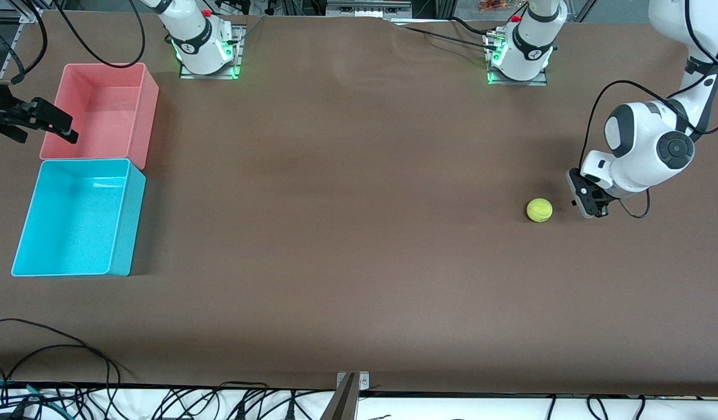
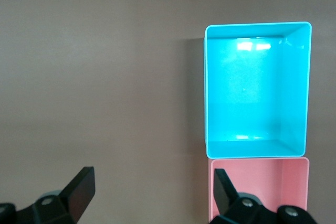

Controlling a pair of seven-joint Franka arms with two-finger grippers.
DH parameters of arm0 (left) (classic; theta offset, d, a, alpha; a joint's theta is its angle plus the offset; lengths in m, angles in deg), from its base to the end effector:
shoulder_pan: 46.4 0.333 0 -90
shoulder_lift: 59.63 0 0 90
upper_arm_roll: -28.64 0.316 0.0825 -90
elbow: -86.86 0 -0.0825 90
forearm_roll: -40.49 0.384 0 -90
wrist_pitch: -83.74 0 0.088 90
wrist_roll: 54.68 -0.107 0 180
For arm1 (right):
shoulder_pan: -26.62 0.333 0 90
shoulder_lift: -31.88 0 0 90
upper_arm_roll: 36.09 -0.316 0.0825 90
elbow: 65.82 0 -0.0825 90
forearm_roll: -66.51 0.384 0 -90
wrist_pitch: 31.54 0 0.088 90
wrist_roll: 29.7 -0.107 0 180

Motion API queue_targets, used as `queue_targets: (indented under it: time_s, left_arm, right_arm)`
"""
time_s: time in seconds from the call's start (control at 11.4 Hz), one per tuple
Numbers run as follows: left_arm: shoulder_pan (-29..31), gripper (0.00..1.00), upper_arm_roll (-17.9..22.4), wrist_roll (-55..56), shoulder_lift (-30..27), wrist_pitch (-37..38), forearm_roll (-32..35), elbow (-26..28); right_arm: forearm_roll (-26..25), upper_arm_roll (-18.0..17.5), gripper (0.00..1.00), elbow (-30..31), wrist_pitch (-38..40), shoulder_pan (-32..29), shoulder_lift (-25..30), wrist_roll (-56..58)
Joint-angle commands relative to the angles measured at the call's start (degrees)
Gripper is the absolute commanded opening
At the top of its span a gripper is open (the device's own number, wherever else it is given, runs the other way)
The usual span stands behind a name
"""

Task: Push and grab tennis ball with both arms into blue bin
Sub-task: 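Lower the left gripper onto the table beside the tennis ball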

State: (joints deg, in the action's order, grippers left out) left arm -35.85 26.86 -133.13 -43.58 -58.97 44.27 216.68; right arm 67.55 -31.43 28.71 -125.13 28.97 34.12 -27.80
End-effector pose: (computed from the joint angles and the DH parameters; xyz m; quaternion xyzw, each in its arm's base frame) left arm 0.5262 0.0806 0.2307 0.8050 -0.5924 -0.0301 0.0081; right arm 0.5471 -0.0211 0.6140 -0.9999 0.0040 -0.0117 0.0102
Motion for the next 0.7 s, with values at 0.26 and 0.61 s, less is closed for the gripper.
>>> queue_targets:
  time_s: [0.26, 0.61]
  left_arm:
    - [-0.4, 0.00, -1.7, -5.2, 1.6, -0.4, -0.7, 0.3]
    - [-0.3, 0.00, -1.7, -3.9, 3.0, -0.6, -1.6, -0.5]
  right_arm:
    - [0.4, 0.3, 1.00, -1.2, 1.1, -0.2, -0.2, -0.1]
    - [0.4, 0.3, 1.00, -1.3, 2.7, -0.2, -0.2, -0.3]
